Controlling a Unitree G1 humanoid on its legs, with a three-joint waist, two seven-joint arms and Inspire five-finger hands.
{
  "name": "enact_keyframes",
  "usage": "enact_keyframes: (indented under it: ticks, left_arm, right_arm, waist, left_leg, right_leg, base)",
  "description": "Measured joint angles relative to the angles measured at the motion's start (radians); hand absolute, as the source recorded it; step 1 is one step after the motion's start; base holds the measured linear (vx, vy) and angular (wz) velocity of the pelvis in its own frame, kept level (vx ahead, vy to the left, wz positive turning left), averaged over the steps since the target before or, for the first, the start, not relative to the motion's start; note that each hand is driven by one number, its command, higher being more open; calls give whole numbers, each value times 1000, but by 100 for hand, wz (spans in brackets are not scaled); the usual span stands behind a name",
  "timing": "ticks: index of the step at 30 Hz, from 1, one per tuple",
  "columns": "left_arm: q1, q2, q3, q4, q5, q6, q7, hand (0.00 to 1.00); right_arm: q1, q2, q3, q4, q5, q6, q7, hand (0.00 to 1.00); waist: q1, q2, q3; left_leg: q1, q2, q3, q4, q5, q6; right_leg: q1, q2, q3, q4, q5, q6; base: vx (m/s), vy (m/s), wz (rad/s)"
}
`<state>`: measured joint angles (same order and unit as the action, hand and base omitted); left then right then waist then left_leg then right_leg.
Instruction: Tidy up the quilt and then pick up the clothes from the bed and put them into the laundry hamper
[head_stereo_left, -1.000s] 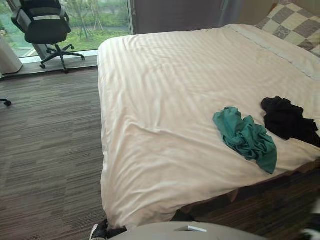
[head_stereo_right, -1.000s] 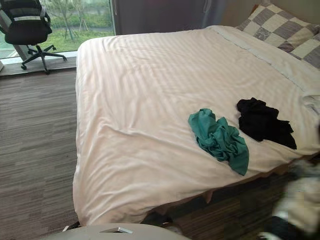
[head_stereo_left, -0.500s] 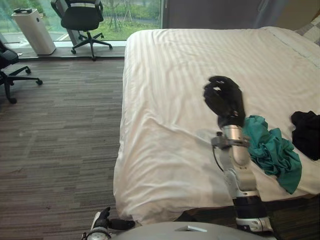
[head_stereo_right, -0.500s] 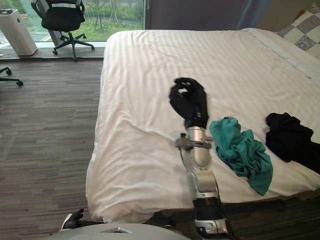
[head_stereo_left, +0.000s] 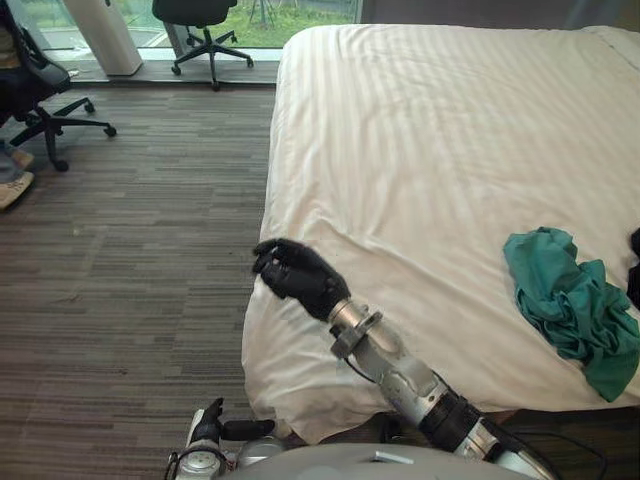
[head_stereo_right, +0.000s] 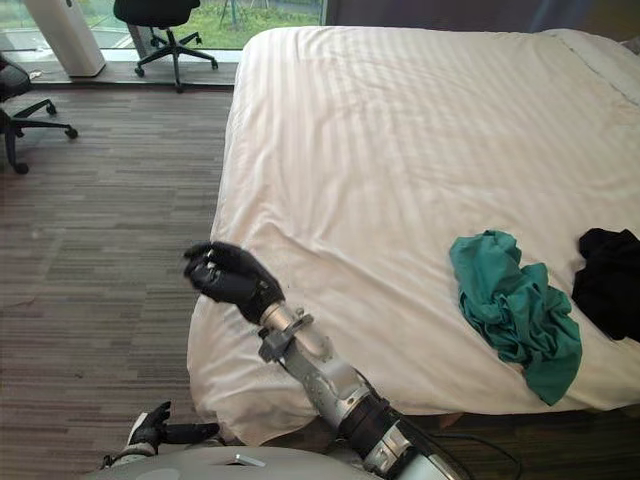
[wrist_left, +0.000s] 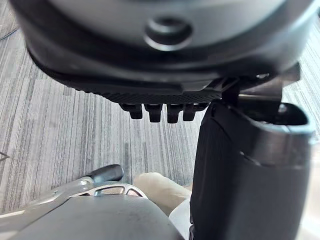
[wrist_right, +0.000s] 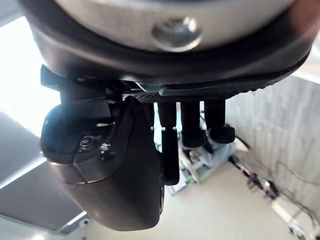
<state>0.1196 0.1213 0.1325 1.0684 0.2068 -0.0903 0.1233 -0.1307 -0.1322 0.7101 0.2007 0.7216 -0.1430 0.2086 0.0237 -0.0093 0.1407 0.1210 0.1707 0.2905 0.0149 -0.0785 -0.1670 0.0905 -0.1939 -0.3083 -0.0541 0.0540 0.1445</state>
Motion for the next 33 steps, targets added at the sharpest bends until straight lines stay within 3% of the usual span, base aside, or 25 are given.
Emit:
enact_keyframes:
  ticks: [6, 8, 10, 12, 17, 21, 25, 28, 31, 33]
  left_arm:
    - [-5, 6, -14, -6, 2, -19, -8, 100]
    - [-12, 7, -21, -11, 2, -20, -18, 100]
    - [-22, 14, -43, -10, 3, -19, -25, 100]
    - [-35, 15, -62, -12, 19, -19, -31, 100]
    - [-40, 37, -78, -24, 36, -18, -58, 100]
    - [-39, 41, -78, -27, 36, -17, -62, 100]
    - [-35, 44, -77, -28, 36, -16, -62, 100]
    - [-31, 44, -76, -39, 37, -17, -62, 100]
    - [-28, 45, -72, -37, 39, -17, -59, 100]
    - [-27, 45, -70, -31, 41, -17, -58, 100]
  right_arm:
    - [173, -69, -45, 170, -12, 29, 72, 0]
    - [199, -79, -91, 201, -60, 13, 123, 0]
    - [181, -29, -139, 267, -156, -9, 147, 0]
    - [164, 17, -190, 338, -216, -31, 157, 0]
    - [121, 156, -345, 464, -367, -44, 157, 0]
    - [107, 163, -373, 466, -390, -40, 156, 0]
    - [146, 162, -378, 337, -295, 31, 128, 0]
    - [214, 96, -329, 133, -152, 92, 97, 0]
    - [246, 36, -331, -75, -25, 92, 79, 0]
    - [231, 34, -354, -190, 60, 56, 62, 0]
  waist:
    - [-3, 1, 28]
    - [-8, 6, 37]
    - [-30, 13, 51]
    - [-27, 16, 51]
    - [-30, -8, 48]
    - [-29, -19, 41]
    - [-26, -24, 39]
    - [-21, -28, 42]
    - [-23, -28, 42]
    - [-28, -27, 42]
  left_leg:
    - [-13, -4, -3, 2, 3, 2]
    - [-37, -2, 2, 14, 5, 2]
    - [-49, -1, 6, 20, 8, 2]
    - [-50, -1, 11, 19, 10, 3]
    - [-63, -5, 6, 12, 27, 8]
    - [-63, -20, -3, -35, 59, 15]
    - [-60, -24, -8, -56, 75, 16]
    - [-59, -24, -4, -59, 75, 16]
    - [-55, -23, 9, -60, 75, 14]
    - [-42, -21, 21, -61, 73, 13]
  right_leg:
    - [-13, -5, -1, 4, 0, 0]
    - [-42, -5, 8, 14, 0, 0]
    - [-61, -6, 14, 25, -1, 0]
    - [-71, -6, 22, 34, -1, 0]
    - [-73, -6, 21, 22, 6, 1]
    - [-73, -11, 12, -4, 24, -3]
    - [-75, -13, 10, -2, 28, 2]
    - [-80, -13, 14, -1, 30, 5]
    - [-88, -10, 30, -1, 34, 6]
    - [-87, -7, 44, -1, 35, 5]
  base:
    - [-19, 2, 2]
    - [-59, -3, -11]
    - [-72, -7, -9]
    - [-59, 2, -7]
    - [-56, 0, 4]
    - [-58, 3, 9]
    - [-26, 8, 6]
    - [11, 1, -3]
    - [41, 2, -15]
    - [42, -1, -20]
